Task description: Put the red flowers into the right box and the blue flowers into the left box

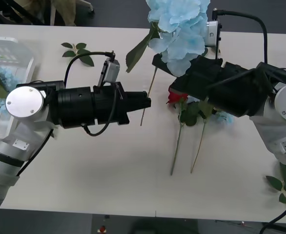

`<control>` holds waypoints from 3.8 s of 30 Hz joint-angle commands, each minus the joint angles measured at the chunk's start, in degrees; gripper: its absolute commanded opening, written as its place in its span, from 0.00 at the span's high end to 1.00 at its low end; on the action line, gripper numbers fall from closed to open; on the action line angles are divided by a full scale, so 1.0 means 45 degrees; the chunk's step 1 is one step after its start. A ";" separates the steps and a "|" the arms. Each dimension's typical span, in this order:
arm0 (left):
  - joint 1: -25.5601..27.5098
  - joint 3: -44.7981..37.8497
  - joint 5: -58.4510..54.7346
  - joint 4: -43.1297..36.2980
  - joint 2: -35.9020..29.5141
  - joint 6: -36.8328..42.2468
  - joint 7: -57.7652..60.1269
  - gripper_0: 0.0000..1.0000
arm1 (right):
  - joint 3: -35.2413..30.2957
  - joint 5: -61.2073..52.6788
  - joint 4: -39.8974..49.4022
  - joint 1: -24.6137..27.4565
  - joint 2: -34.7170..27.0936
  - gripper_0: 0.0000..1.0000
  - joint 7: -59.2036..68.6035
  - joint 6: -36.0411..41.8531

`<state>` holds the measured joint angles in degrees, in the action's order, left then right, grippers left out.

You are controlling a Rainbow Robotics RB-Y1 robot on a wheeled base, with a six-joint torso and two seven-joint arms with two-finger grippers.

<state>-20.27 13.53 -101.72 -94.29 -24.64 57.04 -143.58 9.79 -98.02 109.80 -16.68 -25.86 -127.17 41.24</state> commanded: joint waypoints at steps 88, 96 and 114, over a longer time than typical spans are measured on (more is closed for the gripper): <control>0.2630 -0.3281 0.2136 0.5035 -1.1439 -0.1854 0.0012 1.00 | -0.0534 1.1254 0.3296 0.1010 -0.2086 0.00 1.7752 0.8471; 0.2630 -0.3300 0.3718 0.5719 -1.1282 -0.1952 0.0148 1.00 | -0.0456 1.2641 0.2827 0.0952 -0.1656 0.00 1.8220 0.9038; 0.2630 -0.1328 0.4929 0.7496 -1.0423 -0.4179 0.0168 1.00 | 0.0364 1.4145 0.0327 -0.0083 -0.1266 0.00 1.8045 0.8374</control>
<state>-7.65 6.82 -80.02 -61.26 -70.80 39.26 -143.50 9.73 -36.05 111.24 -15.78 -32.30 -48.00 79.55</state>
